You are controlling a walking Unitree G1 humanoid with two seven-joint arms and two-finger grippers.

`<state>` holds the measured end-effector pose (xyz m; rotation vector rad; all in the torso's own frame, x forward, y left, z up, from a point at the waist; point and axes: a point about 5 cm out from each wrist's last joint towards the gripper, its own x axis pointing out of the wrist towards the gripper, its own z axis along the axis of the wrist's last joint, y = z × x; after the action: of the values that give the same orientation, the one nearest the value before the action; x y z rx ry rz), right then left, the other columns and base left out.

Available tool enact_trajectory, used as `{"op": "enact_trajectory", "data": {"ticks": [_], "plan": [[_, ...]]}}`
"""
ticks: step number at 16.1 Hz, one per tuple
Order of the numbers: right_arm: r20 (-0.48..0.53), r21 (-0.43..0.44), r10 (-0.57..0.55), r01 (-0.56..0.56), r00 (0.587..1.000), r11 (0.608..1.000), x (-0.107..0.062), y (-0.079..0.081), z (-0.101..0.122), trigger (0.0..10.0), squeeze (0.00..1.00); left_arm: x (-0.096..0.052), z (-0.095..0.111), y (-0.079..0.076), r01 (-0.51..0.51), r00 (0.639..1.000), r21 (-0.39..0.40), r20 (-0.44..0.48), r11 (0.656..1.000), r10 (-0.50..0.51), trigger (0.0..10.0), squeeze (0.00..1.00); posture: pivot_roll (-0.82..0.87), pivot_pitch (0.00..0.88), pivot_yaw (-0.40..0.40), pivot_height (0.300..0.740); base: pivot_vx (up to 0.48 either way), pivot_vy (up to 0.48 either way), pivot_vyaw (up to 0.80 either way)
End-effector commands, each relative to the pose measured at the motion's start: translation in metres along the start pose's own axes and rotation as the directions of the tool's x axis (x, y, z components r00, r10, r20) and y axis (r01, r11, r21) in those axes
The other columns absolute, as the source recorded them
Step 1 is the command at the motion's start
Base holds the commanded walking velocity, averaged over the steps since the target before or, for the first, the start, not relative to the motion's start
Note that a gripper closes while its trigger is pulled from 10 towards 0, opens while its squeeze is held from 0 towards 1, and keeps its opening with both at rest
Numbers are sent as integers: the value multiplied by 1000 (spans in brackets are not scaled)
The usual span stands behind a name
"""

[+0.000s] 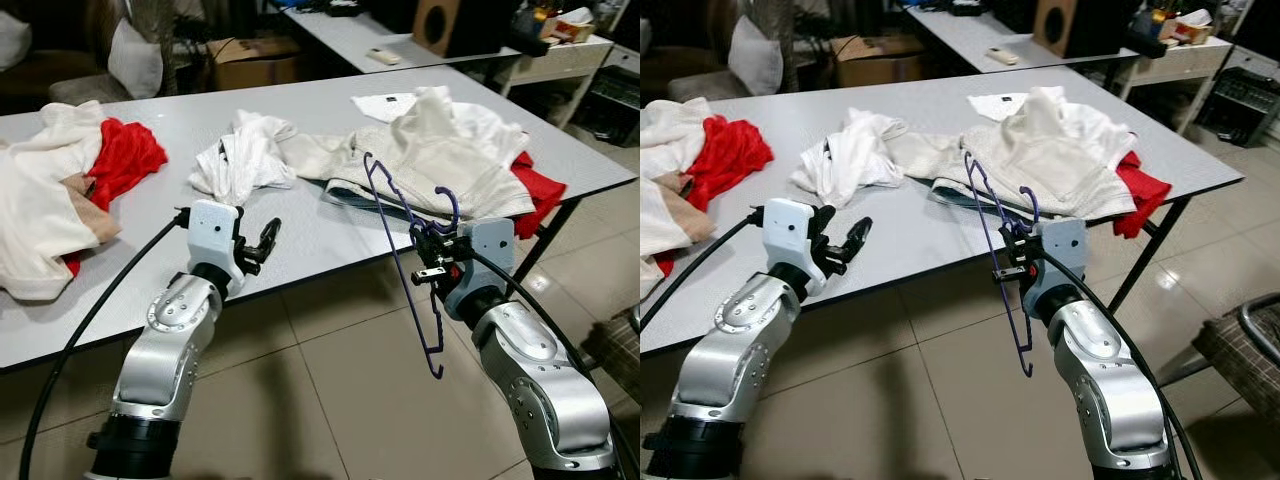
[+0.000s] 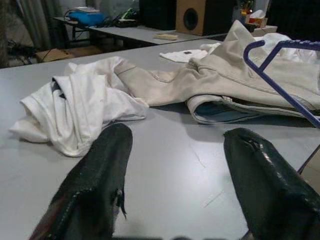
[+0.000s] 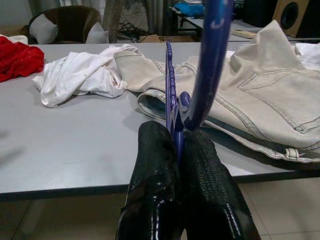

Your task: Hang hanger

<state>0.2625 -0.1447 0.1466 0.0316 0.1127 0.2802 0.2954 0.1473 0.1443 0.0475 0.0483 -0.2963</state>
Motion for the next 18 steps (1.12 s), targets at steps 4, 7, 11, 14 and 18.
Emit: {"op": "enact_trajectory", "data": {"ticks": [4, 7, 11, 14, 18], "plan": [[-1, -13, -14, 14, 1000, 1000, -3, -5, 3, 10000, 0, -1, -1, -3, 2, 1000, -17, 9, 1000, -2, 10000, 761, -66, 0, -20, 740, 184, 0, -400], [10, -9, -40, 40, 999, 999, -4, -8, 3, 10000, 0, -1, -1, -7, 15, 1000, -20, 5, 1000, -15, 10000, 757, -64, 0, -18, 740, 254, 0, -413], [10, -2, -31, 31, 999, 1000, -6, -5, 3, 10000, 0, -3, -1, -5, 8, 1000, -17, 1, 1000, -8, 10000, 757, -64, 0, -18, 740, 262, 0, 0], [10, -5, -22, 23, 1000, 1000, -7, -5, 4, 10000, 0, -3, 0, -4, 5, 1000, -19, 3, 1000, -5, 10000, 761, -64, 0, -22, 740, 280, 0, 0], [18, 2, 7, -7, 1000, 1000, -6, -3, 5, 10000, 0, -3, 0, -4, 1, 1000, -17, 5, 1000, -1, 10000, 761, -59, 0, -28, 740, 295, 0, 0]]}}
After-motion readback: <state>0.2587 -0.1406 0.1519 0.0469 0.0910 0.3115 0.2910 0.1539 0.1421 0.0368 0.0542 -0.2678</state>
